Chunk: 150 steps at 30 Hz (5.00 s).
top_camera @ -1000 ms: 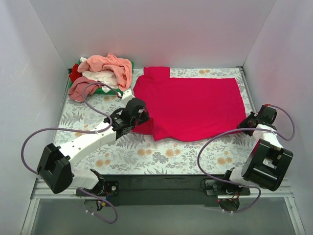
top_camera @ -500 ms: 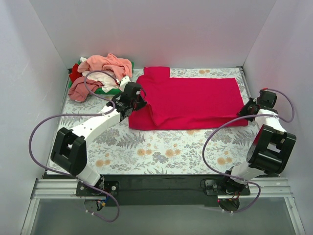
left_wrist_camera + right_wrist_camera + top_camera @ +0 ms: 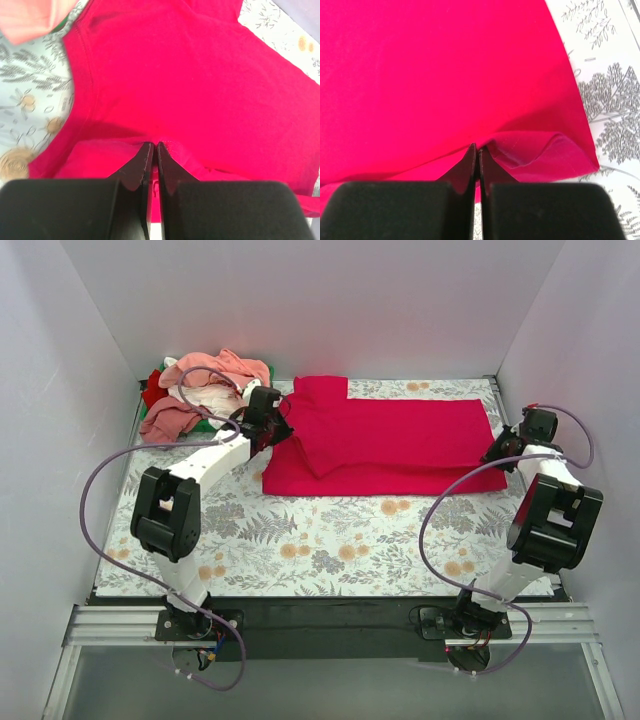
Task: Fold and stack the t-shirts
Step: Fold the tshirt
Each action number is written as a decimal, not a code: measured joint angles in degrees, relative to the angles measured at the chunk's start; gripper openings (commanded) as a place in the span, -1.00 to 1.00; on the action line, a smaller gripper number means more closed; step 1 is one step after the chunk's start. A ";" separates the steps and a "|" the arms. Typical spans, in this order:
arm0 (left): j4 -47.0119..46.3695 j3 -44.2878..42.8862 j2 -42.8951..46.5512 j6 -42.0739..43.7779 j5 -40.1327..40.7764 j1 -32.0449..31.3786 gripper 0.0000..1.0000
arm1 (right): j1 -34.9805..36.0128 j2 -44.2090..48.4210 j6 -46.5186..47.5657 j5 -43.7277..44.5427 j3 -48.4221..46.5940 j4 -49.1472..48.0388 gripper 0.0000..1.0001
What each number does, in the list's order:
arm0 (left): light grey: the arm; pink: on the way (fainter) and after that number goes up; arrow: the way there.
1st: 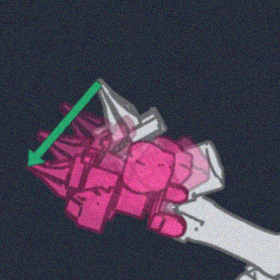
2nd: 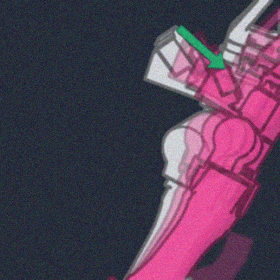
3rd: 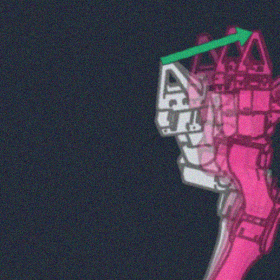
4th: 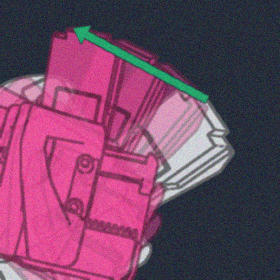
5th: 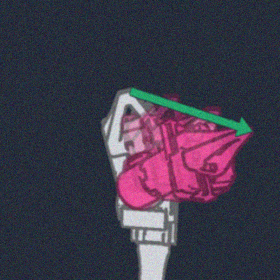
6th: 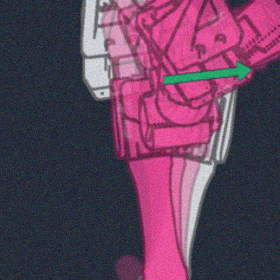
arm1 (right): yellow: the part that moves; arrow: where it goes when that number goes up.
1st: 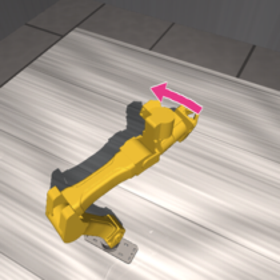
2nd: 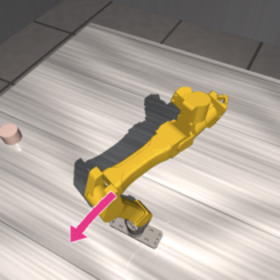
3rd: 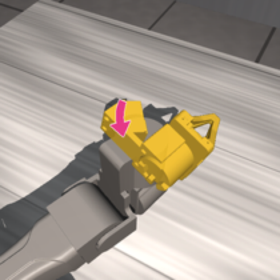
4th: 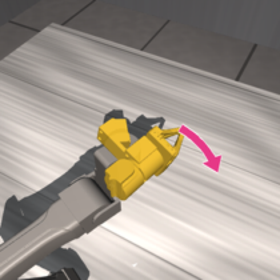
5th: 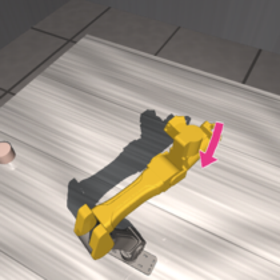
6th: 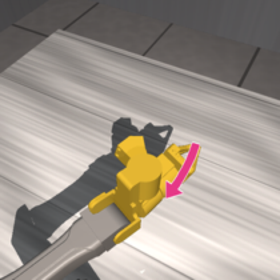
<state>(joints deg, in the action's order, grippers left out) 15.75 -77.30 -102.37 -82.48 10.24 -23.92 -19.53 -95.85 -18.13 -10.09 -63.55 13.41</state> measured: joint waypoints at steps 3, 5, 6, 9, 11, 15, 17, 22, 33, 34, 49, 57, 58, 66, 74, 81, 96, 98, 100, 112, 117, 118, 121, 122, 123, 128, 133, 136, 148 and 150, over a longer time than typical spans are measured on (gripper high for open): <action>0.13 -2.64 -3.23 0.94 -0.44 0.28 -1.00 | 0.17 -1.86 0.26 0.66 -1.42 -0.04 -0.93; 0.55 -4.55 -5.11 1.49 -0.46 0.46 -1.00 | 0.22 -3.19 0.35 0.83 -2.27 0.02 -0.81; 0.57 -5.73 -6.16 1.77 -0.48 0.50 -0.97 | 0.22 -3.98 0.39 0.90 -2.73 0.04 -0.75; 1.11 -9.25 -9.25 2.73 -0.46 0.96 -0.29 | 0.22 -7.10 0.83 0.90 -5.05 0.17 -0.33; 2.05 -13.16 -12.55 3.61 -0.39 1.53 0.16 | 0.22 -9.49 1.49 0.85 -7.21 0.15 0.14; 4.57 -22.99 -20.46 4.35 -0.28 3.13 0.43 | 0.24 -11.23 2.69 -0.15 -10.56 0.37 0.97; 6.21 -25.51 -22.53 4.28 -0.20 3.69 0.47 | 0.70 -10.08 3.17 -0.63 -10.95 0.31 0.97; 6.29 -16.76 -17.44 2.91 -1.46 4.63 0.50 | 5.09 -1.29 4.87 -0.24 -8.24 0.35 0.97; -4.24 16.96 3.45 -2.10 -13.22 4.17 0.61 | 42.51 -0.90 19.65 -3.19 -5.66 -4.70 0.89; -4.70 17.20 2.99 -2.40 -14.01 4.13 0.62 | 44.76 -3.56 20.50 -3.89 -7.45 -4.70 0.78; -9.44 21.44 1.77 -4.09 -15.32 4.15 0.61 | 55.80 -28.48 23.82 -4.98 -28.94 -2.73 -0.13; -10.64 22.58 2.40 -4.50 -14.49 4.20 0.61 | 56.13 -30.80 24.26 -1.64 -30.36 -0.44 -0.19; -10.75 22.62 2.43 -4.55 -14.36 4.20 0.61 | 56.22 -30.95 24.30 -1.60 -30.91 0.00 -0.20; -11.56 23.28 2.69 -4.96 -14.12 4.20 0.61 | 56.81 -31.91 24.52 1.38 -32.87 1.66 -0.70; -11.82 23.65 2.91 -5.22 -13.49 4.20 0.61 | 57.18 -32.04 23.30 4.46 -35.39 3.78 -0.97; -11.72 23.69 2.97 -5.42 -13.03 4.20 0.61 | 57.07 -32.04 22.43 8.07 -38.62 3.87 -0.97; -11.72 24.06 3.32 -5.38 -13.22 4.24 0.61 | 50.07 -37.66 21.03 6.45 -50.21 4.92 -0.91; -11.72 24.06 3.32 -5.38 -13.29 4.26 0.61 | 48.96 -38.16 20.87 6.43 -51.10 4.98 -0.85; -11.72 24.11 3.34 -5.38 -13.29 4.26 0.61 | 48.04 -38.49 20.59 6.25 -51.56 5.01 -0.66; -11.41 24.65 3.93 -5.38 -13.68 4.31 0.61 | 46.07 -35.12 19.58 3.72 -45.53 4.22 0.23; -11.04 25.38 4.72 -5.35 -13.70 4.31 0.61 | 47.36 -28.94 20.06 -1.49 -38.38 3.91 0.24; -10.97 25.51 4.85 -5.35 -13.70 4.31 0.61 | 47.71 -28.76 20.06 -1.97 -38.38 3.26 0.24; -10.88 25.94 5.25 -5.35 -13.70 4.31 0.61 | 48.54 -28.92 20.04 -2.64 -38.38 2.27 0.23; -10.82 26.05 5.42 -5.35 -13.68 4.31 0.61 | 48.81 -29.27 20.02 -2.99 -38.45 2.10 0.23; -10.78 26.18 5.53 -5.35 -13.68 4.31 0.61 | 48.94 -29.46 20.00 -3.17 -38.47 1.99 0.23; -10.62 26.23 5.62 -5.33 -13.70 4.31 0.60 | 48.78 -33.48 19.71 -3.02 -40.57 1.75 0.22; -10.62 26.25 5.62 -5.33 -13.73 4.31 0.60 | 48.74 -37.03 19.58 -1.57 -42.69 1.90 0.08; -10.62 26.25 5.62 -5.31 -13.73 4.31 0.60 | 48.74 -38.75 19.47 -1.31 -44.74 1.95 -0.27; -10.64 26.40 5.70 -5.16 -13.70 4.31 0.59 | 48.74 -39.98 16.28 4.55 -46.62 1.86 -0.97; -10.86 26.67 5.86 -5.18 -13.70 4.31 0.59 | 48.74 -39.98 15.58 6.34 -46.62 1.84 -0.97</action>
<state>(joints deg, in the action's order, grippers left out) 4.89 -50.63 -96.51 -87.66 -3.46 -19.62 29.21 -135.83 -2.55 -3.75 -110.17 15.25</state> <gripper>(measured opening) 0.795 0.031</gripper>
